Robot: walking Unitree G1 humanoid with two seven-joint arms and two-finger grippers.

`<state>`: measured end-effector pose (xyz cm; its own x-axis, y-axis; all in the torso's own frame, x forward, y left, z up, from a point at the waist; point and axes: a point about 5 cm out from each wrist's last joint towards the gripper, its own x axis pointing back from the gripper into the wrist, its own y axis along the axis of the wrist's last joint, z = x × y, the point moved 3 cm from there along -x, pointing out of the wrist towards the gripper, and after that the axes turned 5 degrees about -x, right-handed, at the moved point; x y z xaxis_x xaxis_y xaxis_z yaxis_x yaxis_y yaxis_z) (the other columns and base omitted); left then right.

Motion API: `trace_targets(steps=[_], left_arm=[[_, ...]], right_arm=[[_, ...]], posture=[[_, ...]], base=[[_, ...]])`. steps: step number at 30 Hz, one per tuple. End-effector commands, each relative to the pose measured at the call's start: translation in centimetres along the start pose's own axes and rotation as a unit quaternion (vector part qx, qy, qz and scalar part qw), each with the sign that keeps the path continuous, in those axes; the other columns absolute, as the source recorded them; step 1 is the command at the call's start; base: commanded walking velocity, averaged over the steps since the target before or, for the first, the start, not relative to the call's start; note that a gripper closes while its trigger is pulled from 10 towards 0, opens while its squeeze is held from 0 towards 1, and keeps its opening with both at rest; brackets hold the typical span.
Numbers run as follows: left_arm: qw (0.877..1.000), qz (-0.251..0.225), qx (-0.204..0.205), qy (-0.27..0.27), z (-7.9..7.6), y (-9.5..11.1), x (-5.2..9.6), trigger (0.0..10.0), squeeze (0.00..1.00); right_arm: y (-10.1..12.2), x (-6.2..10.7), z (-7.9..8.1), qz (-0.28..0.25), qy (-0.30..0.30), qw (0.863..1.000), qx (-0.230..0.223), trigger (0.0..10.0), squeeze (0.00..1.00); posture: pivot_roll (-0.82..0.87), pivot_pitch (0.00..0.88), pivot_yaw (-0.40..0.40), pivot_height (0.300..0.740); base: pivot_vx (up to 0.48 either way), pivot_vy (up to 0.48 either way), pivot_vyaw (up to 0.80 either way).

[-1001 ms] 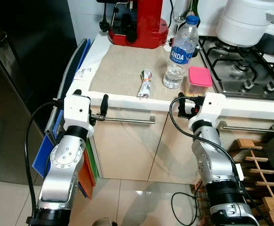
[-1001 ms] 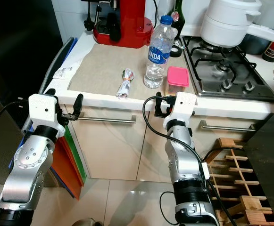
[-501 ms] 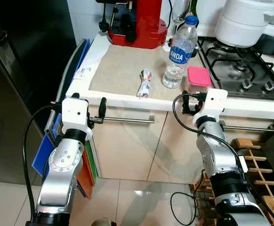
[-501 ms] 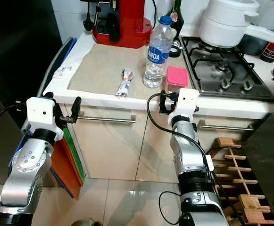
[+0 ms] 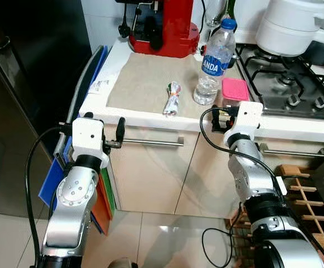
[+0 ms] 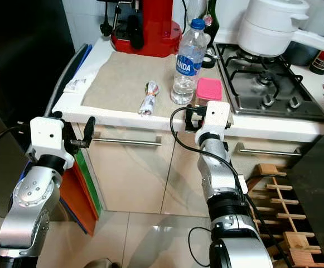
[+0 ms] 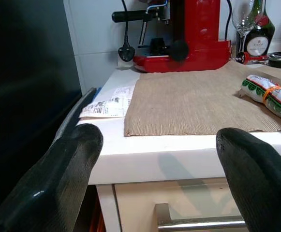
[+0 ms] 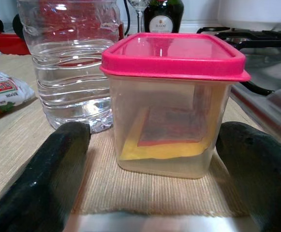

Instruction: Restocking fridge

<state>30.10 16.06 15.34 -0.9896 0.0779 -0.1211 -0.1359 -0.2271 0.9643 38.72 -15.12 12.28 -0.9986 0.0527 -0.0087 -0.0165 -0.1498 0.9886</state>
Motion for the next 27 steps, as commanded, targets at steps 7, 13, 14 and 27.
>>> trace_targets(steps=[7, 13, 14, 27], left_arm=[[1.000, -0.001, -0.001, -0.001, -0.2, 0.3, 0.2, 10.0, 0.00], [1.000, 0.000, 0.000, -0.002, -0.1, 0.3, 0.2, 10.0, 0.00], [1.000, 0.001, 0.000, -0.003, -0.1, 0.3, 0.2, 10.0, 0.00], [1.000, 0.001, 0.004, -0.011, -0.7, 0.4, -0.2, 10.0, 0.00]], right_arm=[[0.8, -0.9, -0.6, -0.012, -0.014, 1.000, 0.010, 10.0, 0.00], [0.7, -1.3, -1.0, -0.006, -0.029, 0.999, 0.016, 9.5, 0.00], [0.7, -1.4, -1.2, -0.005, -0.035, 0.999, 0.019, 4.1, 0.00], [0.6, -1.8, -0.4, 0.004, -0.028, 1.000, -0.006, 0.0, 0.00]], posture=[[0.12, 0.000, -0.037, 0.740], [0.12, 0.000, -0.034, 0.740], [0.12, 0.000, -0.034, 0.740], [0.10, 0.000, -0.026, 0.740]], base=[[0.000, 0.000, 0.00], [0.000, 0.000, 0.00], [0.000, 0.000, 0.00], [0.000, 0.000, 0.00]])
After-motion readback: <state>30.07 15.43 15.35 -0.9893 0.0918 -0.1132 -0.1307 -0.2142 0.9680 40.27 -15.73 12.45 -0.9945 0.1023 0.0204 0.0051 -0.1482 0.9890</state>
